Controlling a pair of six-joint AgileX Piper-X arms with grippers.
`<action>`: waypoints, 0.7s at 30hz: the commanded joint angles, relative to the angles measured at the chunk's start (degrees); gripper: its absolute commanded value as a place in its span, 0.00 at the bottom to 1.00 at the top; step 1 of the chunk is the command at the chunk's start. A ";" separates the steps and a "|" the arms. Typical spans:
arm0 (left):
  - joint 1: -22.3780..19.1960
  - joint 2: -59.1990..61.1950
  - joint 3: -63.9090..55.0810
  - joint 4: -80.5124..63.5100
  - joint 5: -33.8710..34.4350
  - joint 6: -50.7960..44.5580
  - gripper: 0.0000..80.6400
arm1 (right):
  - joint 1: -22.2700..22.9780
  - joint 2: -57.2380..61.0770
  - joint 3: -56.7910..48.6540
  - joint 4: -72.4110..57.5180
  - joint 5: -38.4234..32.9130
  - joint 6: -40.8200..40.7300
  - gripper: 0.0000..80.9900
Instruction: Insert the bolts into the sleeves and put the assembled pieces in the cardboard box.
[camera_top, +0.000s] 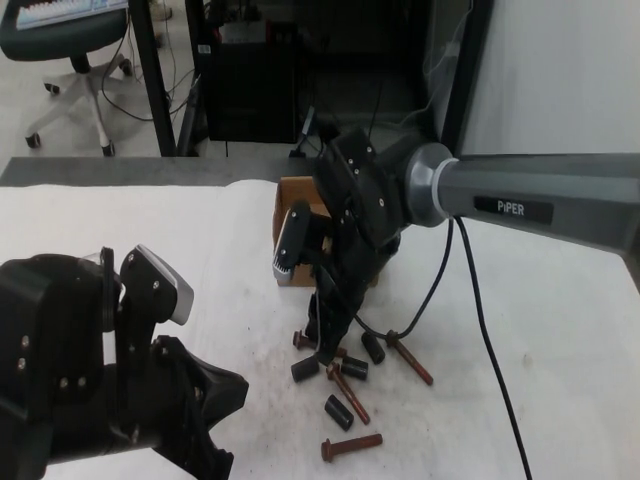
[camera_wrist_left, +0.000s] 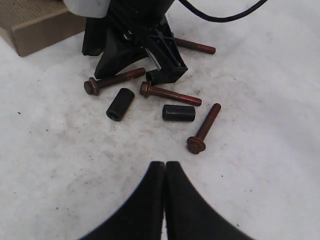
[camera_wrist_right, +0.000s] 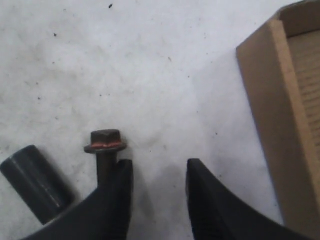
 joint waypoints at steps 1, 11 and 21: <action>-0.25 -0.74 -0.01 -0.06 0.04 0.16 0.00 | 0.63 -0.11 0.04 -0.40 -0.24 -0.70 0.42; -0.25 -0.74 -0.01 -0.06 0.04 0.16 0.00 | 2.86 -0.11 0.04 -0.40 3.24 -1.24 0.42; -0.25 -0.74 -0.01 0.22 0.04 0.16 0.00 | 2.23 -0.70 -1.36 2.98 11.85 -4.29 0.42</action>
